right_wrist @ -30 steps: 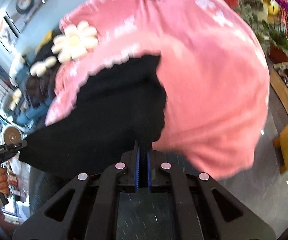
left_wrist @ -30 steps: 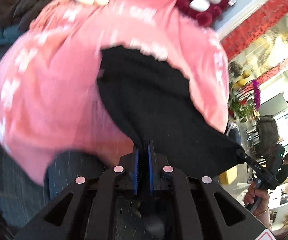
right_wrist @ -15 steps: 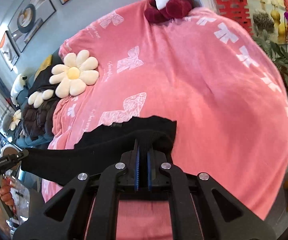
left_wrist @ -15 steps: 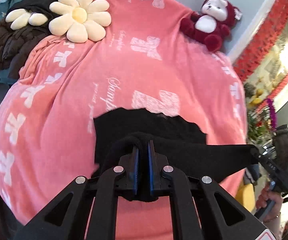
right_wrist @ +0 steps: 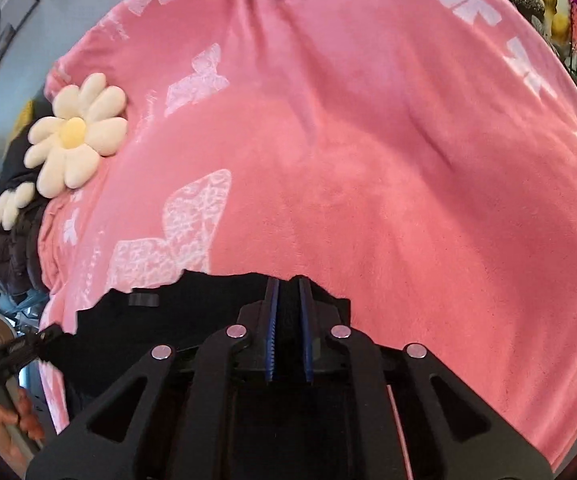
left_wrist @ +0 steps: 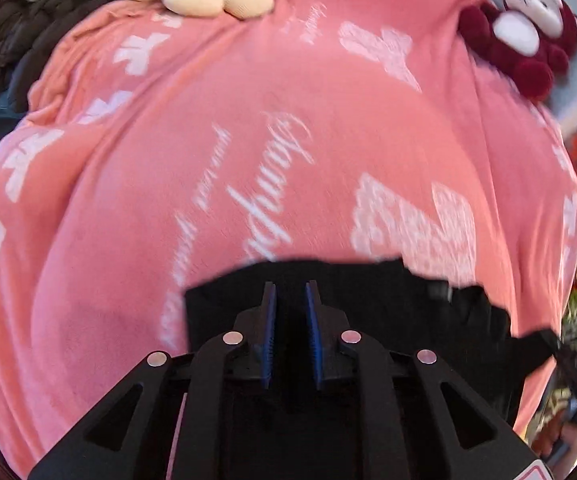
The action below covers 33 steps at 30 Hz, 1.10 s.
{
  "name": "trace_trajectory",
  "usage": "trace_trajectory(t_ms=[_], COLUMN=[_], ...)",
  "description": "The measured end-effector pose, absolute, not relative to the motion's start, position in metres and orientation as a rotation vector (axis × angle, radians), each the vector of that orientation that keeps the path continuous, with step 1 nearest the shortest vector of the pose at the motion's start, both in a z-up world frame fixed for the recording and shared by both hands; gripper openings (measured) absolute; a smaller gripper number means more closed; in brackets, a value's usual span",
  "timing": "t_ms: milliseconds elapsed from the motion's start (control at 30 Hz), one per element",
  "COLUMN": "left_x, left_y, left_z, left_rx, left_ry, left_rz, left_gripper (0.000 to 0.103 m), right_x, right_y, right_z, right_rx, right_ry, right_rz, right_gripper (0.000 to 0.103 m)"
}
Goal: Fold small clothes
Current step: 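Lower the folded hem onto the top and open both tools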
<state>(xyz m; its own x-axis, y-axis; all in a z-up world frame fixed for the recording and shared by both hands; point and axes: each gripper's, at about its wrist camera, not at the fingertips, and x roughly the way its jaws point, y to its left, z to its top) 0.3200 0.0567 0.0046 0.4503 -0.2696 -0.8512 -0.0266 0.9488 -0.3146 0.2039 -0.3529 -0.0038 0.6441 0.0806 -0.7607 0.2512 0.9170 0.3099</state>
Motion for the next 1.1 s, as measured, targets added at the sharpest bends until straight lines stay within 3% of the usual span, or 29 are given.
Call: trace_trajectory(t_ms=[67, 100, 133, 400, 533, 733, 867, 1033, 1100], left_x=[0.307, 0.294, 0.282, 0.208, 0.249, 0.331, 0.306, 0.232, 0.207], left_y=[0.066, 0.069, 0.070, 0.038, 0.003, 0.014, 0.042, 0.080, 0.091], left_z=[0.019, 0.025, 0.028, -0.010, -0.029, 0.024, 0.024, -0.013, -0.031], left_rx=[-0.316, -0.295, -0.268, -0.211, -0.104, -0.190, -0.219, -0.268, -0.302], left_ry=[1.052, 1.035, 1.025, 1.173, 1.167, 1.005, 1.021, 1.126, 1.182], left_rz=[-0.174, -0.180, -0.185, -0.366, -0.349, -0.213, -0.225, -0.242, -0.221], left_gripper=[0.038, 0.058, 0.060, 0.060, 0.060, 0.060, 0.060, 0.060, 0.060], right_x=[0.180, 0.170, 0.160, 0.155, 0.227, 0.260, 0.202, 0.109, 0.089], right_y=[-0.340, -0.334, -0.328, -0.288, -0.305, -0.349, -0.343, -0.343, -0.347], right_z=[-0.006, -0.011, -0.019, -0.064, -0.052, 0.005, -0.009, -0.050, -0.060], right_rx=[0.353, 0.326, 0.311, 0.259, 0.262, 0.374, 0.311, 0.309, 0.335], right_ry=[0.889, 0.908, 0.934, 1.051, 1.018, 0.874, 0.884, 0.962, 0.991], right_rz=[-0.053, -0.036, -0.016, 0.080, 0.028, -0.084, -0.093, -0.132, -0.135], right_gripper=[0.011, 0.011, 0.011, 0.011, 0.007, 0.012, 0.035, 0.038, 0.045])
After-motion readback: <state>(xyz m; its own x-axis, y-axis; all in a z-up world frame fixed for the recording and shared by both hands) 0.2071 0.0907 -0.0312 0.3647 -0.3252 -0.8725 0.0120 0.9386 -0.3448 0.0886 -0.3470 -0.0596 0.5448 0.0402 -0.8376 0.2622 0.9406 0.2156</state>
